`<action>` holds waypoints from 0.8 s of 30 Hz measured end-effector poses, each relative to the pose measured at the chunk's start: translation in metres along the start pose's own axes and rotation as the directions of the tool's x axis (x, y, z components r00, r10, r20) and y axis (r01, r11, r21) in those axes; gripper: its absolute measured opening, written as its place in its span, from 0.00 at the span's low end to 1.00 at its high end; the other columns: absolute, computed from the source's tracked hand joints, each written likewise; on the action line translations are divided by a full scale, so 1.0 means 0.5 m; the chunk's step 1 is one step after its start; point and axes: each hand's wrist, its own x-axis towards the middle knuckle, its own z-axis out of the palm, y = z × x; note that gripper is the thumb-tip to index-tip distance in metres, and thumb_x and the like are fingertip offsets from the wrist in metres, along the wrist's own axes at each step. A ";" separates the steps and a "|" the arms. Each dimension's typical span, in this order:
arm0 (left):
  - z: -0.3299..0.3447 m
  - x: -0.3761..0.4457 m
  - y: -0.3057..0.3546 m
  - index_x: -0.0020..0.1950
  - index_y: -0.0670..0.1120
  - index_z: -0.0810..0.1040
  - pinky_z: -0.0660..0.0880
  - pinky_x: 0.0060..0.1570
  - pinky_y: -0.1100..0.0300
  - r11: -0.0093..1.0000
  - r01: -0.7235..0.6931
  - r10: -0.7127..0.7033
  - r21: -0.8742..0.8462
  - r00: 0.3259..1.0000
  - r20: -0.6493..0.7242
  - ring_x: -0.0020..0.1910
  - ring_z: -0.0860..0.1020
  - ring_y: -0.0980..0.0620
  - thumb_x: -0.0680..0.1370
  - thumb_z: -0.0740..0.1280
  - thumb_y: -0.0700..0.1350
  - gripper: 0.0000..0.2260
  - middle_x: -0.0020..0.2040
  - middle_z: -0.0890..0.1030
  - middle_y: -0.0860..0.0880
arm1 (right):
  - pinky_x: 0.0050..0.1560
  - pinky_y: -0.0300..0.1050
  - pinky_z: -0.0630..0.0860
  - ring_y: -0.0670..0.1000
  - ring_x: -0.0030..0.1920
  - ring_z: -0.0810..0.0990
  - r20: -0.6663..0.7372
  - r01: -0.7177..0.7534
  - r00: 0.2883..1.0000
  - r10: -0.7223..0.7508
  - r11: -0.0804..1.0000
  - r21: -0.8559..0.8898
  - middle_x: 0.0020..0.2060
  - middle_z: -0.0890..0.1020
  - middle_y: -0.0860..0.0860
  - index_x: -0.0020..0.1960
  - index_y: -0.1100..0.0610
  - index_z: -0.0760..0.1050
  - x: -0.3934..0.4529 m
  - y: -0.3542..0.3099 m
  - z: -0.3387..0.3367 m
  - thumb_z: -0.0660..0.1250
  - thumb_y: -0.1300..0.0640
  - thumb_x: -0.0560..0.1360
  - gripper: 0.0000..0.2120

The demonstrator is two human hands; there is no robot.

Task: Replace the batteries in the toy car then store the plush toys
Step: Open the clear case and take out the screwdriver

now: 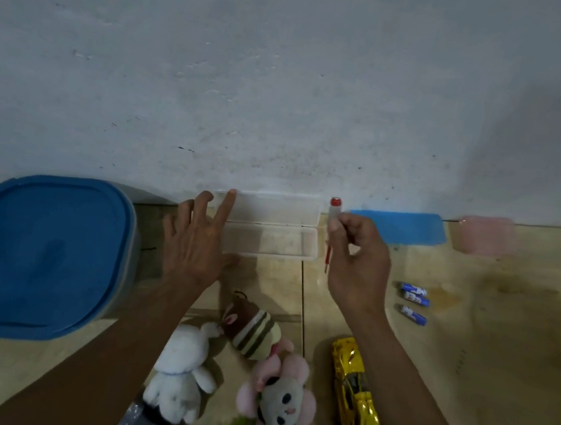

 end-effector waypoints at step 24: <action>0.100 -0.456 0.522 0.80 0.59 0.57 0.63 0.71 0.36 0.984 0.059 -0.023 -0.167 0.978 0.209 0.77 0.56 0.33 0.76 0.64 0.67 0.35 0.81 0.53 0.43 | 0.47 0.61 0.81 0.49 0.38 0.77 0.025 -0.462 0.882 0.471 0.852 0.247 0.39 0.80 0.50 0.50 0.50 0.80 -0.180 0.189 -0.481 0.68 0.44 0.78 0.09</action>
